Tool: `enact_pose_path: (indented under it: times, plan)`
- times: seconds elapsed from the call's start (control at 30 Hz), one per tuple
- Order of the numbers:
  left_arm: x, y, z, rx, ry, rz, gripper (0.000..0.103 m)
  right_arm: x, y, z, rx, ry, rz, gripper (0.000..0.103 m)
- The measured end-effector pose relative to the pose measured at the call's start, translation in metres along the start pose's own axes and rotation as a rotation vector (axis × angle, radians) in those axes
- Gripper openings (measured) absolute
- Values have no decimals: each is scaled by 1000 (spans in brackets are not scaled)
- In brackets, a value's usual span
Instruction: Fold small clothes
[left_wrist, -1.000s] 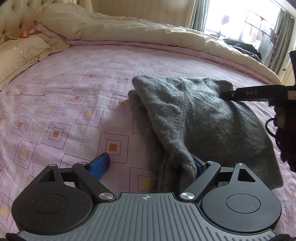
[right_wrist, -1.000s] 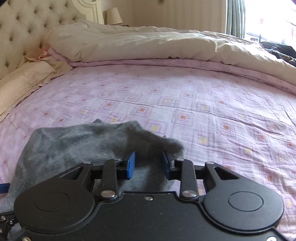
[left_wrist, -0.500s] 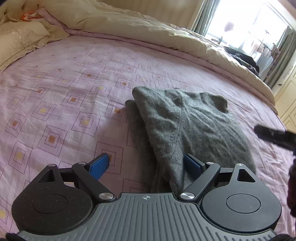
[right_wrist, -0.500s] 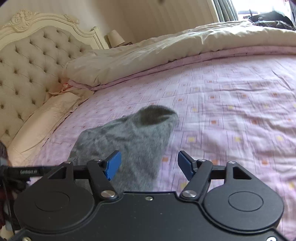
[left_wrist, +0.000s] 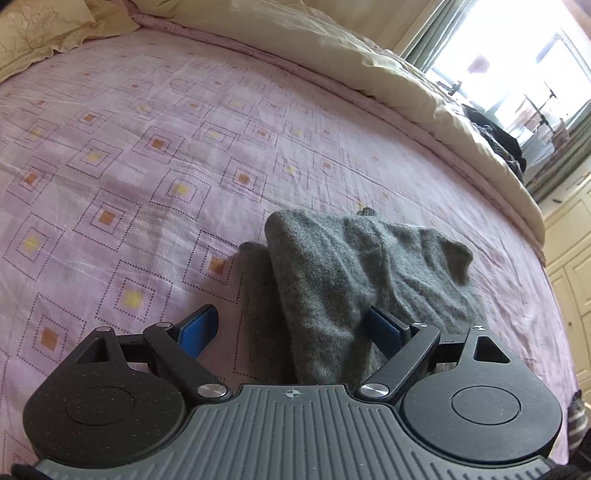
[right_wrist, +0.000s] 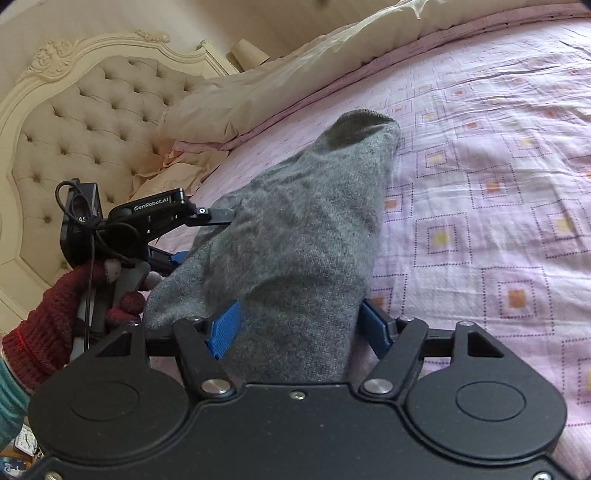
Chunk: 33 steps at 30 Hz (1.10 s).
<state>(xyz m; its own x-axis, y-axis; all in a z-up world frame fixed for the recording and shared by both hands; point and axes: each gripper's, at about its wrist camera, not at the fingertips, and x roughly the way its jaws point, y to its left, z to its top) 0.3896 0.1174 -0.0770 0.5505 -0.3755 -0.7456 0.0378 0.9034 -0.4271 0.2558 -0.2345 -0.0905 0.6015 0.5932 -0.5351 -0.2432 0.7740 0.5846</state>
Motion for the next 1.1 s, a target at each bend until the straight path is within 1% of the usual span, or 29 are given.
enact_pose_path:
  times: [0.07, 0.2, 0.23, 0.27, 0.3, 0.33, 0.37, 0.4, 0.47, 0.53, 0.63, 0.77, 1.0, 1.07, 1.1]
  plan:
    - [6, -1, 4, 1, -1, -12, 87, 3, 0, -1, 11, -6, 18, 78]
    - [18, -2, 14, -6, -1, -48, 87, 9, 0, -1, 29, -14, 41, 78]
    - [19, -2, 16, -9, -1, -66, 86, 9, 0, -1, 36, -18, 47, 77]
    - [22, -2, 18, -18, 10, -104, 68, 9, 0, -2, 43, -21, 50, 76]
    - [26, 0, 18, -43, 31, -149, 53, 10, 0, -2, 43, -20, 46, 62]
    - [29, 2, 17, -75, 48, -180, 35, 10, 2, -3, 40, -13, 26, 36]
    - [30, 4, 15, -109, 50, -192, 34, 9, 4, -3, 37, -8, 17, 31]
    - [29, 4, 13, -116, 38, -192, 32, 7, 6, -3, 35, -9, 15, 31]
    - [24, 2, 11, -99, 23, -194, 29, -1, 14, -2, 32, -24, 15, 29]
    - [15, -1, 8, -91, 11, -194, 29, -14, 21, -1, 40, -33, 20, 28]
    - [-6, -10, 2, -68, 9, -209, 27, -37, 33, -7, 35, -23, 18, 28]
    - [-32, -23, -19, -29, 33, -229, 27, -71, 41, -32, 43, 15, 8, 28]
    - [-69, -36, -77, 11, 89, -253, 27, -132, 33, -87, 121, 41, -35, 28]
    - [-77, -40, -89, 38, 92, -247, 27, -144, 28, -99, 140, 60, -57, 28]
    - [-83, -44, -95, 70, 84, -234, 27, -150, 25, -105, 149, 58, -76, 30]
